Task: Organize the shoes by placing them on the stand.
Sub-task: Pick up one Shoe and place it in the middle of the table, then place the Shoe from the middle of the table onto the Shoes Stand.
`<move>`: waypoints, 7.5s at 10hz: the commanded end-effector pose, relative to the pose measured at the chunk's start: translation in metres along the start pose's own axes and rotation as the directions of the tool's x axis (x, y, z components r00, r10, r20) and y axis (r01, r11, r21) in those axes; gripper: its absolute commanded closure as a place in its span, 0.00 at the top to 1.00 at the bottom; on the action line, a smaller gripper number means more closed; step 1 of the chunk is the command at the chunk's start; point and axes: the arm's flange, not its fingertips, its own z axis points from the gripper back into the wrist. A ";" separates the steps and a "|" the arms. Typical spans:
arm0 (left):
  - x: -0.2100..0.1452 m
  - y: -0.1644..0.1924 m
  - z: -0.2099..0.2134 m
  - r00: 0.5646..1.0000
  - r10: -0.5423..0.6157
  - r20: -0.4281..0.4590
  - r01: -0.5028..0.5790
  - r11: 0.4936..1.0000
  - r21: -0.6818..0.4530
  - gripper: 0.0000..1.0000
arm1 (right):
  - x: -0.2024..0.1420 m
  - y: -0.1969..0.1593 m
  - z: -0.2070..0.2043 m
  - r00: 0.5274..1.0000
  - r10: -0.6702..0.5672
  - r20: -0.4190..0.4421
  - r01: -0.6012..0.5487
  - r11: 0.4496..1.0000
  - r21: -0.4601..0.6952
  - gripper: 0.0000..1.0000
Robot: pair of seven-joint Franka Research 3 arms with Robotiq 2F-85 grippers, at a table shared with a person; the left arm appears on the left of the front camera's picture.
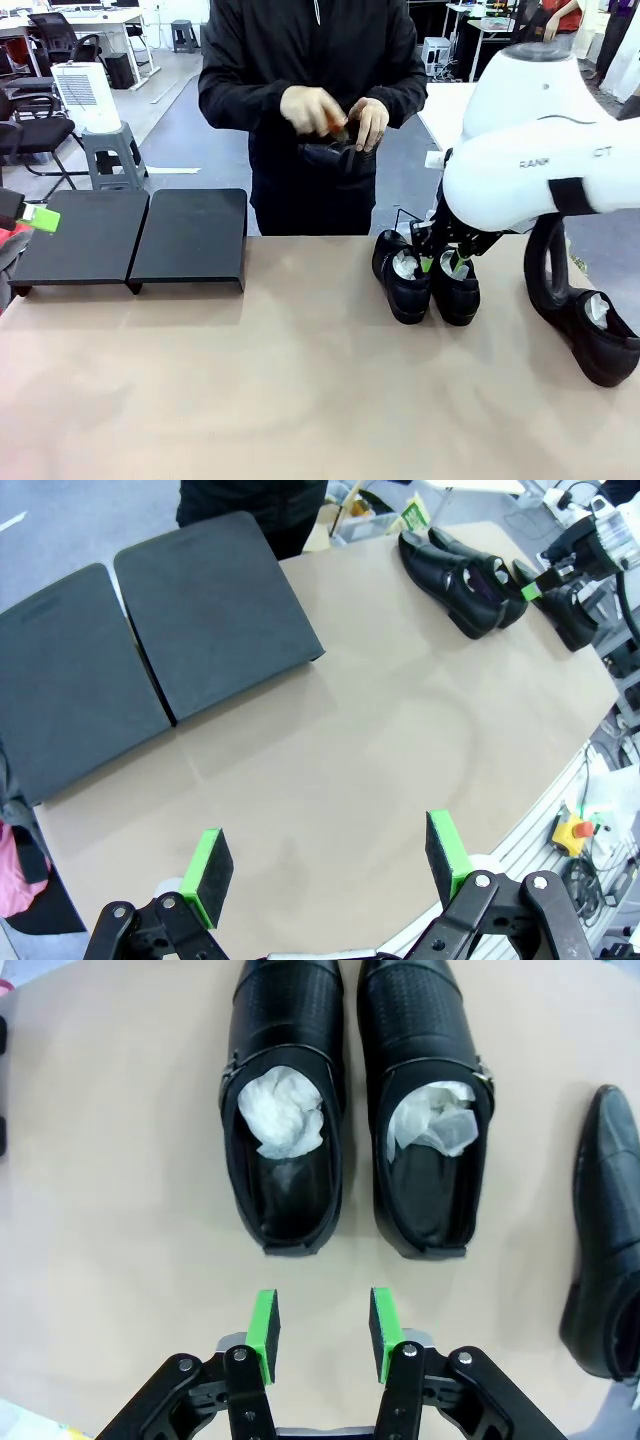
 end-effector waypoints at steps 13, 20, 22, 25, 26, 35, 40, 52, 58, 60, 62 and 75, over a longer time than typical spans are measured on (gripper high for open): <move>0.000 0.001 -0.001 1.000 -0.008 0.011 0.009 1.000 -0.016 1.00 | 0.073 0.014 -0.087 0.991 -0.056 -0.118 0.057 0.998 0.003 0.50; 0.000 0.001 -0.001 1.000 -0.008 0.011 0.009 1.000 -0.016 1.00 | 0.068 0.017 -0.097 0.993 0.003 -0.120 -0.011 0.998 -0.061 0.00; 0.000 0.001 -0.001 1.000 -0.008 0.011 0.009 1.000 -0.016 1.00 | 0.067 0.021 -0.099 0.991 0.015 -0.135 -0.025 0.998 -0.065 0.00; 0.000 0.001 -0.001 1.000 -0.008 0.011 0.009 1.000 -0.016 1.00 | 0.059 0.020 -0.073 0.991 -0.005 -0.137 0.005 1.000 -0.002 0.00; 0.000 0.001 -0.001 1.000 -0.008 0.011 0.009 1.000 -0.016 1.00 | 0.046 0.024 -0.045 0.994 -0.009 -0.109 0.015 0.999 0.052 0.00; 0.000 0.001 -0.001 1.000 -0.008 0.011 0.009 1.000 -0.016 1.00 | -0.037 0.085 0.020 0.999 0.002 -0.042 0.001 0.997 0.071 0.00; 0.000 0.001 -0.001 1.000 -0.008 0.011 0.009 1.000 -0.016 1.00 | -0.138 0.128 0.033 0.998 -0.020 -0.054 0.030 0.977 0.212 0.00; 0.000 0.001 -0.001 1.000 -0.008 0.011 0.009 1.000 -0.016 1.00 | -0.152 0.168 -0.042 0.981 0.127 -0.144 -0.083 0.956 0.280 1.00; 0.000 0.001 -0.001 1.000 -0.008 0.011 0.009 1.000 -0.016 1.00 | -0.153 0.164 -0.028 0.983 0.122 -0.139 -0.084 0.964 0.251 1.00; 0.000 0.001 -0.001 1.000 -0.008 0.011 0.009 1.000 -0.016 1.00 | -0.153 0.164 -0.028 0.983 0.122 -0.139 -0.084 0.964 0.251 1.00; 0.000 0.001 -0.001 1.000 -0.008 0.011 0.009 1.000 -0.016 1.00 | -0.153 0.164 -0.028 0.983 0.122 -0.139 -0.084 0.964 0.251 1.00; 0.008 -0.104 -0.055 0.988 0.093 -0.119 -0.089 0.995 0.043 1.00 | -0.128 -0.084 0.069 0.985 -0.137 -0.104 0.158 0.957 0.242 1.00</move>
